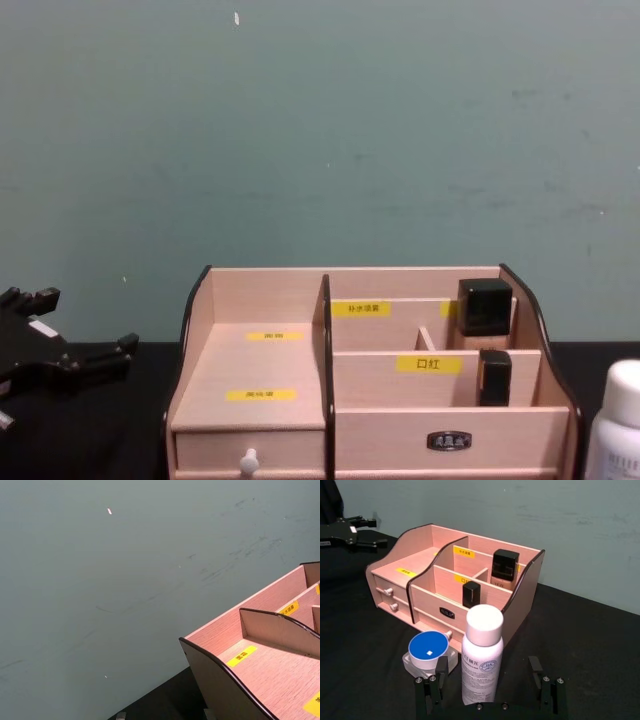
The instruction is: Pick up the facial cleanser and watermelon frost from the table and place them into the tiered storage box.
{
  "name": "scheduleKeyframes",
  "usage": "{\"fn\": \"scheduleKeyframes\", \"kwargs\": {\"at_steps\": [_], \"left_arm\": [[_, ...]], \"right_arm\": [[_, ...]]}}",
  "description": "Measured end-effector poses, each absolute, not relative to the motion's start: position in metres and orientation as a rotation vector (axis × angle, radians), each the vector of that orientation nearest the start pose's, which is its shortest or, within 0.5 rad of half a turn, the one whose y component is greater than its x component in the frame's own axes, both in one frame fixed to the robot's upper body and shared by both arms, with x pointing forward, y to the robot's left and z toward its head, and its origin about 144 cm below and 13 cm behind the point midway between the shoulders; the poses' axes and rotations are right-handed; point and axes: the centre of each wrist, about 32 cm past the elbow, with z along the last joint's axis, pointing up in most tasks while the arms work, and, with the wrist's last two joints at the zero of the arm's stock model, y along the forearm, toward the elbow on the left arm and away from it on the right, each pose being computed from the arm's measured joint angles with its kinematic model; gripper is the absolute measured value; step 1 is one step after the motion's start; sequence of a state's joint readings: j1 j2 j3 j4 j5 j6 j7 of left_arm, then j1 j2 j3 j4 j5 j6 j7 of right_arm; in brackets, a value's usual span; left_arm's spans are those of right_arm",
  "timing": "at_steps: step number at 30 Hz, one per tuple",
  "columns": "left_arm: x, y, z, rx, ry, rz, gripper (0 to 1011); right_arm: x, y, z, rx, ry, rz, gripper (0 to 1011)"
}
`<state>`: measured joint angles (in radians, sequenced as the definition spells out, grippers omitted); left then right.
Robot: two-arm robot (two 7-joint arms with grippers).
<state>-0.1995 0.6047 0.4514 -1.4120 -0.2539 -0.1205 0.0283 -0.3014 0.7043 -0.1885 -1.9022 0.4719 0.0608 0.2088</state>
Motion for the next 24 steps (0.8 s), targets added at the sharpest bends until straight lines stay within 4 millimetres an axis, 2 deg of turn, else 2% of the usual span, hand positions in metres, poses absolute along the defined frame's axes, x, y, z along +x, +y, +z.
{"fn": "scheduleKeyframes", "kwargs": {"at_steps": [24], "left_arm": [[0.489, 0.31, 1.14, 0.304, -0.285, 1.248, 1001]], "right_arm": [[0.399, -0.296, 1.158, -0.242, 0.05, -0.973, 1003]]}}
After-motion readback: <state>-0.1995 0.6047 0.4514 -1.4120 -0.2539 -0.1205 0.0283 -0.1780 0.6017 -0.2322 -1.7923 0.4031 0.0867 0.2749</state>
